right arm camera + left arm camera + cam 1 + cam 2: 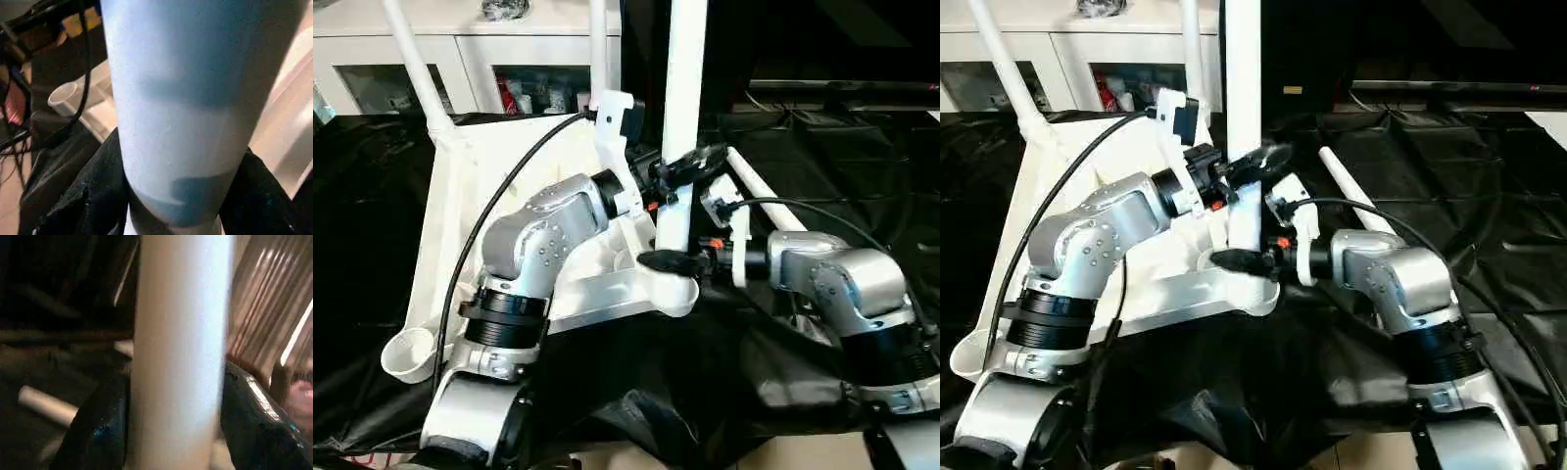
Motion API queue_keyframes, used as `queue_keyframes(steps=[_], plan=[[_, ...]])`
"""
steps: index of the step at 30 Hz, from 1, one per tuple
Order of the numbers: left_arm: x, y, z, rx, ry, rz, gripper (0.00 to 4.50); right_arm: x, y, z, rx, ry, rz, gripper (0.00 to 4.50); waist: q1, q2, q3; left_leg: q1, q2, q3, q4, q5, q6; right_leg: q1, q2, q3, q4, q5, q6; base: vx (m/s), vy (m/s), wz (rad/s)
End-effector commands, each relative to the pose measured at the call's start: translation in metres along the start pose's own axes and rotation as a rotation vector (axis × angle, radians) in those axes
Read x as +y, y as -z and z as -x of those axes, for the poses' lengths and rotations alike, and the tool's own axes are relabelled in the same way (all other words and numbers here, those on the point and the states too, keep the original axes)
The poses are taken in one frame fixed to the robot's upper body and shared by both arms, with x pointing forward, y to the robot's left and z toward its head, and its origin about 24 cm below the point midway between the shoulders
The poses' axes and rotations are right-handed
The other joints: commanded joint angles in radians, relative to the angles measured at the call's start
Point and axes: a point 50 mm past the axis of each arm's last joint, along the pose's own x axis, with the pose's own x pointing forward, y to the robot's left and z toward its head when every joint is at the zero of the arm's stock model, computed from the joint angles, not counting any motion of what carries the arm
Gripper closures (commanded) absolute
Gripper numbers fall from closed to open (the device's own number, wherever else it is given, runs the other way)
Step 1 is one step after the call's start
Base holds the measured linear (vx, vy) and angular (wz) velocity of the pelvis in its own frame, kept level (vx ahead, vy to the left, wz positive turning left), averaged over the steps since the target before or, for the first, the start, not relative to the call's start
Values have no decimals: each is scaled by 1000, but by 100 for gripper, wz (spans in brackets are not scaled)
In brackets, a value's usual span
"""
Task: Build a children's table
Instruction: Pick table leg
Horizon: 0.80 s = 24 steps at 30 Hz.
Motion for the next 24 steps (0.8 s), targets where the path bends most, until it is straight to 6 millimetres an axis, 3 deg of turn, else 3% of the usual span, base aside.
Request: queue_keyframes(steps=[1, 4, 8, 11, 12, 13, 14, 21, 24], plan=[[-13, -21, -1, -161, 89, -17, 173, -10, 0, 3, -47, 87, -19, 259, 3, -13, -85, 5, 9, 5, -56, -91, 29, 73, -45, 43, -63, -131, -193, 0, 0, 0], [-10, -32, 4, -219, 83, 0, 173, -13, -9, 2, -184, 147, -24, 259, 2, -10, -84, 8, 10, 5, -59, -109, 24, 70, -45, 42, -64, -142, -201, 0, 0, 0], [-3, -34, 12, -190, 67, -9, 173, -17, -11, 3, -237, 204, -14, 259, 0, -6, -84, 12, 9, 3, -61, -113, 21, 69, -39, 41, -63, -153, -176, 0, 0, 0], [3, -13, 30, 50, 105, -177, 173, -24, -6, 9, -231, 312, 27, 259, -3, -6, -82, 14, 10, 3, -65, -113, 11, 67, -38, 42, -63, -170, -152, 0, 0, 0], [7, 3, 41, 198, 121, -260, 173, -27, -3, 13, -219, 357, 41, 259, -3, -4, -83, 14, 11, 0, -67, -102, 9, 66, -39, 43, -61, -166, -140, 0, 0, 0], [7, 3, 41, 198, 121, -260, 173, -27, -3, 13, -219, 357, 41, 259, -3, -4, -83, 14, 11, 0, -67, -102, 9, 66, -39, 43, -61, -166, -140, 0, 0, 0], [10, 23, 57, 360, 147, -308, 173, -29, 0, 16, -216, 395, 41, 259, -6, -5, -84, 16, 11, 2, -66, -92, 2, 66, -39, 45, -57, -144, -146, 0, 0, 0], [14, 69, 93, 682, 197, -330, 173, -26, 7, 19, -210, 428, 67, 259, -9, 5, -77, 20, 10, 4, -73, -179, -24, 60, -39, 48, -63, -206, -146, 0, 0, 0], [18, 81, 102, 758, 177, -354, 207, -24, 9, 18, -207, 429, 69, 259, -16, 6, -73, 21, 10, 3, -77, -210, -33, 60, -39, 48, -71, -247, -133, 0, 0, 0]])
